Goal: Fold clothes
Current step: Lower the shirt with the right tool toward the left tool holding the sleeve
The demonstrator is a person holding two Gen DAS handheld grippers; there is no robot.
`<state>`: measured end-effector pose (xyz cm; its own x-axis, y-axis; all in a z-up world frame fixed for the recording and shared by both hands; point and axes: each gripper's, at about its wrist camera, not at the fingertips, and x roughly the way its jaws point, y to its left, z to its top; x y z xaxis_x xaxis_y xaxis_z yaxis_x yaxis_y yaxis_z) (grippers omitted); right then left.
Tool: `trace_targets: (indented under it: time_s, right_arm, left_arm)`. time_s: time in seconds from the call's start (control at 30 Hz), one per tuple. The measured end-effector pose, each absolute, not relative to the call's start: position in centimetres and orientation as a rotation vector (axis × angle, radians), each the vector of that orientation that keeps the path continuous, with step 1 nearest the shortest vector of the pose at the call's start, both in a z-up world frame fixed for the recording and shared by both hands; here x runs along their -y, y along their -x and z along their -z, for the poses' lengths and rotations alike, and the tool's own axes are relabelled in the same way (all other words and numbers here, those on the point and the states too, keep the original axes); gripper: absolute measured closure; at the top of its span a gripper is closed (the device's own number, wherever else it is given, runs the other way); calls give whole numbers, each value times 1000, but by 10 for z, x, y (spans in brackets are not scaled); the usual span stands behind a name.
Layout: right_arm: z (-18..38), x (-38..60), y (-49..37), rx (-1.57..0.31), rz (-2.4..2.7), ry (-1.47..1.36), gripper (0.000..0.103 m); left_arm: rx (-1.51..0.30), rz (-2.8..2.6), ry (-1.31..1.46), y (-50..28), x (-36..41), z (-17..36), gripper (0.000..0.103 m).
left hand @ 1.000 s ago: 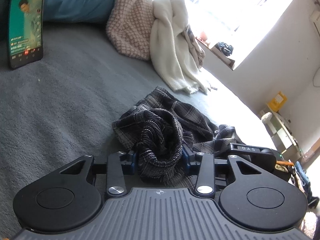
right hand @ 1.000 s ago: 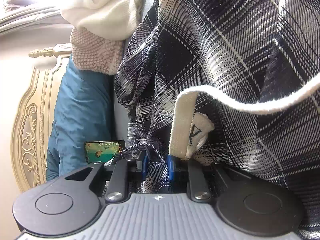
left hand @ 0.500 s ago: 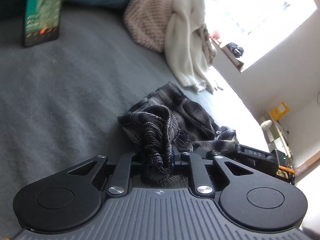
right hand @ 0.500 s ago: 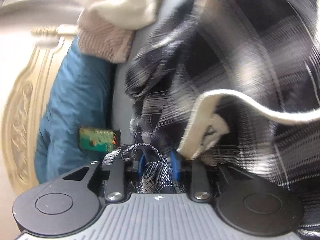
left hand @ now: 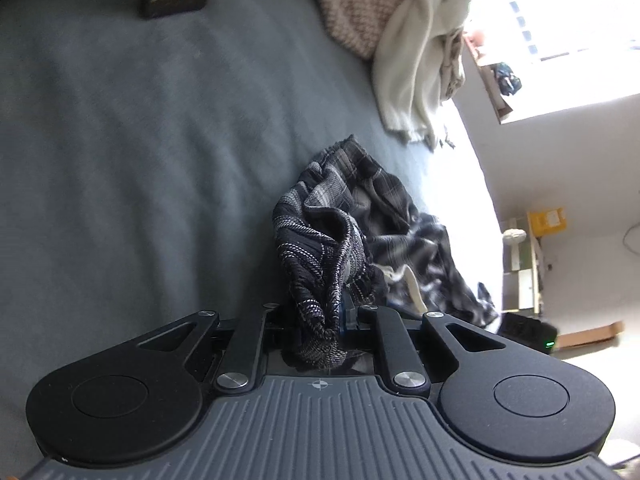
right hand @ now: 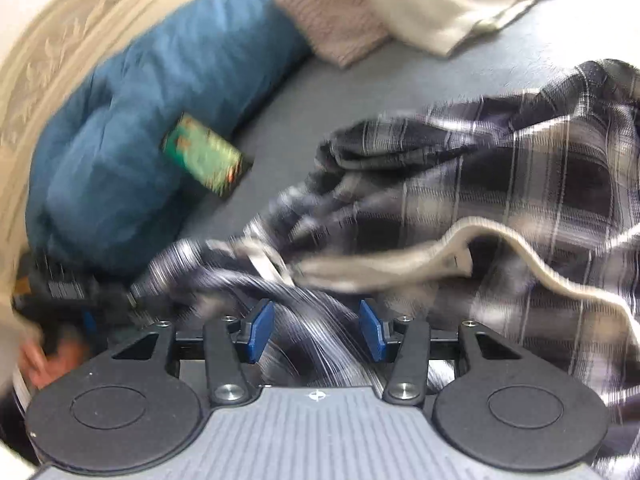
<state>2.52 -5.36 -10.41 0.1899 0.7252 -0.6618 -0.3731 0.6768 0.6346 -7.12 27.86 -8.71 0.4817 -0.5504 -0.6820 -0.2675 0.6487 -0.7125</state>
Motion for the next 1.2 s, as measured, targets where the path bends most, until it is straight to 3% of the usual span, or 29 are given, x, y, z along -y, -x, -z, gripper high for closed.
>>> trace_targets:
  time_s: [0.1,0.3,0.37,0.43,0.67,0.77,0.87,0.9,0.93,1.2]
  right_arm:
    - [106,57,-15,-1197,-823,-311,52]
    - [63,68,-47,-1099,-905,-303,52]
    - [48,66,-63,-1044,-926,-281,46]
    - [42,50,-82,-991,-927,-212,25]
    - [69,-38,-142,-1016,-1024,97,11]
    - [97,-55,-150,-1111,-1040,207,11]
    - [106,-59,-143,-1100,-1033,289,30]
    - [103,-57,-140,-1072,-1038,309,59]
    - [98,-52,-142,-1085,-1040,260,77]
    - [33,-9,-153,-831,-899,207,80]
  left_arm:
    - [-1151,182,861,80,-281,92,90]
    - [-1226,161,781,80,-271,129,90]
    - [-1221,171,781,81,-272,134,89]
    - [-1218,185,782,81,-272,138,88]
    - [-1195,256,630,80,-267,139,85]
    - [-1191,279,628,82,-271,143,84]
    - [-1186,300,664,80,-275,149,84]
    - [-1180,304,679,78,-276,150,83]
    - [-1167,304,691,74,-277,149,80]
    - [-1087,315,697,27,-269,142,58]
